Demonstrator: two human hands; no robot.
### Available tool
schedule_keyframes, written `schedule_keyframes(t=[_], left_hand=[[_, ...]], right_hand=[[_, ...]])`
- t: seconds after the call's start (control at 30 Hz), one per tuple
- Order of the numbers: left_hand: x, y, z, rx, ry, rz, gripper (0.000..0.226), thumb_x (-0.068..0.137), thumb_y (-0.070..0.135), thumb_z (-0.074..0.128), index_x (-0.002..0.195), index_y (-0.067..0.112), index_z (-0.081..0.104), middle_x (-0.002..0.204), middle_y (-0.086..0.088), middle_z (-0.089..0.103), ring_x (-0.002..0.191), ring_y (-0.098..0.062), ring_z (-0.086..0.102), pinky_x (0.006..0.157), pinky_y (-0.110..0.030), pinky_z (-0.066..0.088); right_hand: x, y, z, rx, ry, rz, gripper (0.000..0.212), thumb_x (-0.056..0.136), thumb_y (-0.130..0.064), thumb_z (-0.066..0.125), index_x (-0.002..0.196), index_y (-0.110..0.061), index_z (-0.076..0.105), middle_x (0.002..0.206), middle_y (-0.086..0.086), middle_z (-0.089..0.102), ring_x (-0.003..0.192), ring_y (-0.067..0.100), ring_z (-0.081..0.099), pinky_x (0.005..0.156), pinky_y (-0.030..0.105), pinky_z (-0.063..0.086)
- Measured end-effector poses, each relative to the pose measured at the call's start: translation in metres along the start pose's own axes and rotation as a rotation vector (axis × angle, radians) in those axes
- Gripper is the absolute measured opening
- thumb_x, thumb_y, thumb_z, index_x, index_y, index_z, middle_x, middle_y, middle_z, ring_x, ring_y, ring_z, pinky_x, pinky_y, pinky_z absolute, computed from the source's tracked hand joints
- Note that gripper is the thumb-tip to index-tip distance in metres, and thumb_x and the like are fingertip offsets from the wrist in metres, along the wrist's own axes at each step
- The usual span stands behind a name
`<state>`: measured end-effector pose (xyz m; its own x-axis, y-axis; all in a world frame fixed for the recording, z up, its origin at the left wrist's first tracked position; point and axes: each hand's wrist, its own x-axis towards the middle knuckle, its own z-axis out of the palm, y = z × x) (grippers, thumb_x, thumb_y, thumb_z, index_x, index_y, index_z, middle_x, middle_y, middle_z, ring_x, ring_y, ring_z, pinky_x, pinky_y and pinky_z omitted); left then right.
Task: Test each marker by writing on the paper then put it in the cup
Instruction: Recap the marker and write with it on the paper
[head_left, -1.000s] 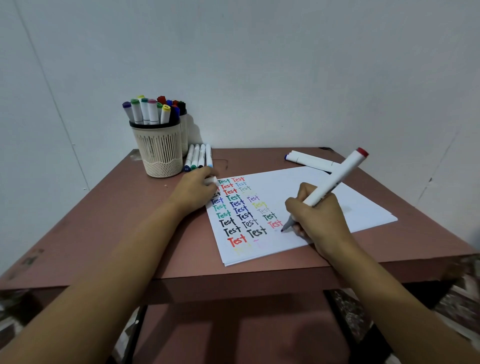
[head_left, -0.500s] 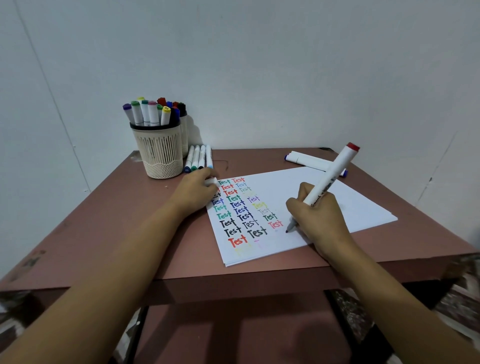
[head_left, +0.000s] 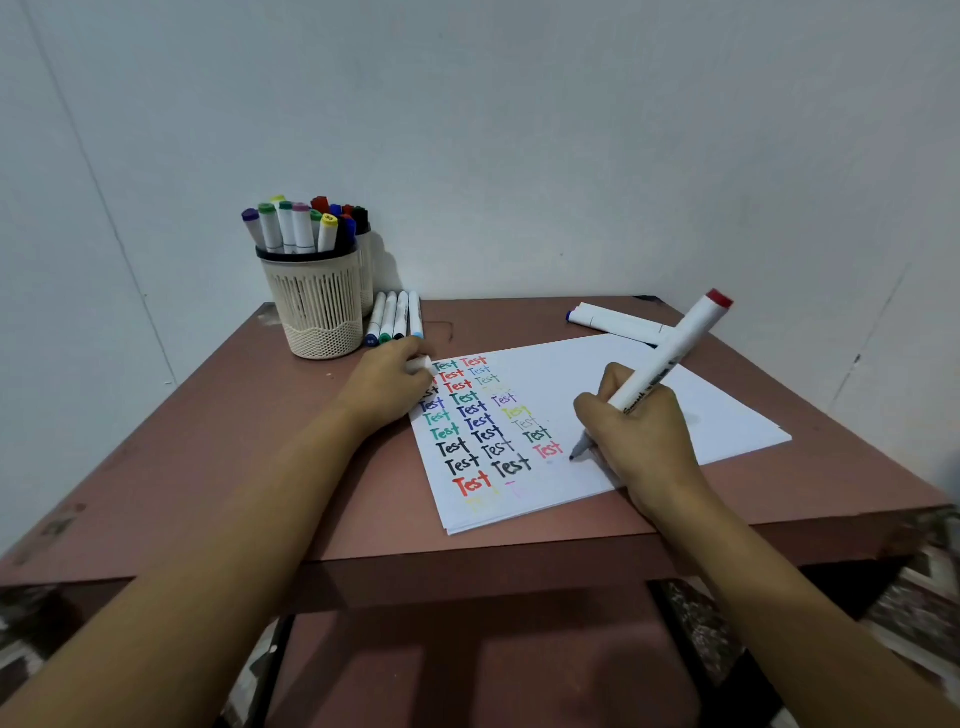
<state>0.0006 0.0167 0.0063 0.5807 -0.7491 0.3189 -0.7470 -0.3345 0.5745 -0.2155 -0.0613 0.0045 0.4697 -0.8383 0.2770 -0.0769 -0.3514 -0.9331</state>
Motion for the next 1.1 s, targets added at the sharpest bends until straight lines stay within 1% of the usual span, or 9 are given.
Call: schedule_keyframes(t=[0.07,0.23,0.4,0.53,0.6,0.77,0.93,1.0,1.1], left_hand=[[0.0,0.0,0.0,-0.001,0.001,-0.002,0.031,0.091,0.011,0.05,0.12,0.012,0.058,0.125,-0.006,0.058,0.113,-0.019,0.05,0.073,-0.016,0.029],[0.0,-0.001,0.001,0.004,0.002,0.003,0.029,0.091,0.012,0.051,0.118,0.012,0.059,0.122,-0.008,0.059,0.109,-0.019,0.05,0.075,-0.018,0.031],[0.001,-0.002,0.001,0.003,-0.005,0.005,0.029,0.09,0.011,0.05,0.118,0.011,0.058,0.122,-0.008,0.059,0.109,-0.019,0.051,0.075,-0.019,0.031],[0.002,-0.002,0.001,-0.067,-0.004,-0.031,0.044,0.092,0.013,0.051,0.135,0.014,0.043,0.136,-0.007,0.05,0.121,-0.02,0.047,0.09,-0.022,0.033],[0.002,-0.002,0.002,-0.081,0.008,-0.045,0.047,0.093,0.015,0.05,0.138,0.012,0.039,0.138,-0.009,0.048,0.124,-0.022,0.045,0.096,-0.025,0.033],[-0.001,0.0,0.004,-0.038,0.096,0.041,0.03,0.097,0.019,0.044,0.119,0.005,0.059,0.115,-0.012,0.064,0.106,-0.023,0.055,0.079,-0.022,0.034],[-0.002,0.003,0.003,-0.088,0.164,0.111,0.031,0.097,0.02,0.046,0.125,0.016,0.058,0.104,-0.003,0.061,0.086,-0.012,0.051,0.072,-0.016,0.03],[-0.004,0.006,0.002,-0.109,0.169,0.149,0.029,0.096,0.019,0.047,0.122,0.018,0.059,0.097,0.004,0.057,0.082,-0.015,0.052,0.067,-0.015,0.03],[-0.003,0.006,0.003,-0.146,0.168,0.13,0.032,0.095,0.02,0.051,0.126,0.016,0.055,0.097,0.004,0.055,0.087,-0.016,0.054,0.072,-0.017,0.033]], right_hand=[[0.0,0.0,0.0,-0.011,-0.001,-0.007,0.038,0.079,0.0,0.054,0.055,-0.016,0.029,0.037,-0.008,0.03,0.033,0.007,0.034,0.052,0.028,0.027],[0.001,-0.003,0.002,-0.06,0.011,-0.02,0.038,0.081,0.001,0.049,0.057,-0.016,0.024,0.052,-0.001,0.023,0.041,0.012,0.032,0.042,0.017,0.03],[0.002,0.0,0.001,0.002,0.004,0.016,0.042,0.078,0.0,0.051,0.05,-0.02,0.027,0.048,-0.002,0.027,0.051,0.019,0.028,0.052,0.028,0.026],[0.0,-0.002,0.001,-0.044,0.002,-0.02,0.034,0.08,-0.001,0.052,0.059,-0.015,0.029,0.06,0.011,0.034,0.057,0.022,0.044,0.055,0.027,0.035],[0.0,-0.001,0.001,-0.048,0.02,-0.024,0.032,0.082,-0.001,0.052,0.061,-0.014,0.03,0.06,0.012,0.035,0.052,0.017,0.05,0.053,0.026,0.036],[0.002,0.0,0.001,0.111,0.052,-0.027,0.033,0.087,-0.013,0.062,0.062,-0.015,0.041,0.06,0.019,0.047,0.043,0.008,0.055,0.057,0.029,0.035],[0.011,-0.011,-0.002,0.226,0.021,-0.067,0.037,0.084,-0.029,0.069,0.062,-0.011,0.045,0.054,0.01,0.048,0.044,0.008,0.048,0.05,0.025,0.038],[0.023,-0.018,0.0,0.249,-0.025,-0.056,0.036,0.083,-0.029,0.07,0.062,-0.012,0.046,0.05,0.004,0.047,0.047,0.013,0.045,0.052,0.025,0.038],[0.045,-0.026,0.01,0.511,-0.122,0.05,0.03,0.087,-0.016,0.063,0.062,-0.01,0.047,0.049,0.001,0.047,0.049,0.015,0.043,0.049,0.024,0.037]])
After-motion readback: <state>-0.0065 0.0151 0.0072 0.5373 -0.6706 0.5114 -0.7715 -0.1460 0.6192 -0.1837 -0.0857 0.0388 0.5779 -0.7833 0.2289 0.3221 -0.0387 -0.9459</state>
